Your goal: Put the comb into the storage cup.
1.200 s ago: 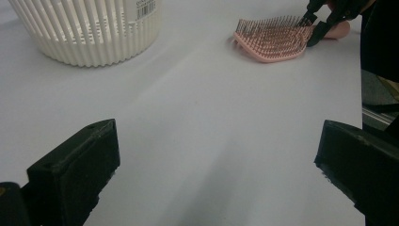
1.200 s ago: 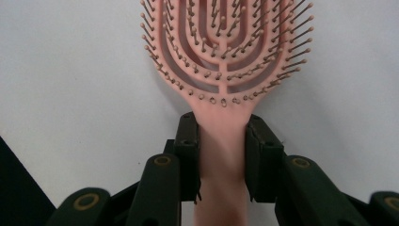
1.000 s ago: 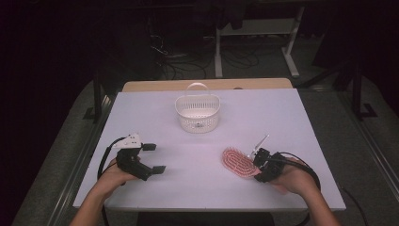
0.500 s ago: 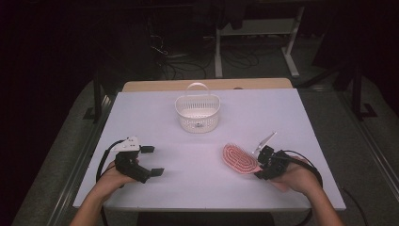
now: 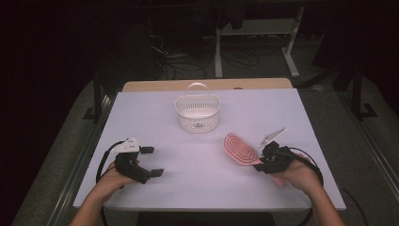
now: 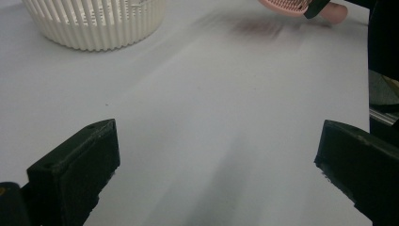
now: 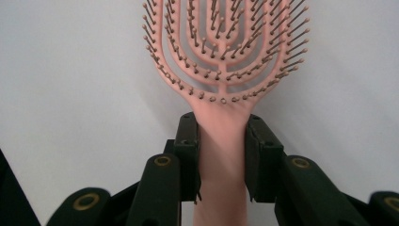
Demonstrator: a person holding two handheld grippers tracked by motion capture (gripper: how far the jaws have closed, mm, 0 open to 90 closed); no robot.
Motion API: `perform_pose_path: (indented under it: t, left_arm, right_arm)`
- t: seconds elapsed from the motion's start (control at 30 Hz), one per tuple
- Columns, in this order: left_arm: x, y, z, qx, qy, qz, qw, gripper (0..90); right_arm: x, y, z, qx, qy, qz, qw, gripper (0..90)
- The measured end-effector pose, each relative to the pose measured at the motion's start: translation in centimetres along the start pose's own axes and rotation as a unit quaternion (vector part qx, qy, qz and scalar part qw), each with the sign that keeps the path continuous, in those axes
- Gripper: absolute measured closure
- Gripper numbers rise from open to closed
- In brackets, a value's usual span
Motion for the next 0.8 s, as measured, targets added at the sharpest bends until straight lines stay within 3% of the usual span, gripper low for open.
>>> perform_pose_path:
  t: [0.4, 0.63, 0.8]
  left_arm:
    - [0.1, 0.0, 0.0, -0.007, -0.001, -0.003, 1.0000, 0.0]
    - [0.2, 0.0, -0.1, -0.006, 0.000, -0.004, 1.0000, 0.0]
    - [0.3, 0.1, -0.1, -0.007, 0.001, -0.003, 1.0000, 0.0]
  right_arm:
    - [-0.8, 0.4, -0.6, 0.008, 0.066, -0.004, 0.9978, 68.8]
    - [-1.3, 0.5, -0.9, 0.009, 0.098, -0.003, 0.9952, 68.7]
    - [-1.8, 0.4, -1.3, 0.004, 0.130, -0.003, 0.9914, 68.7]
Point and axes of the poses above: each handheld gripper's, and its own axes: x roughly forward along the jaws, z roughly out of its underside, y roughly to its right, the point moved 4 cm from there along x, roughly forward along the jaws, and after that the axes turned 1 degree about y, right-handed, at the moved point
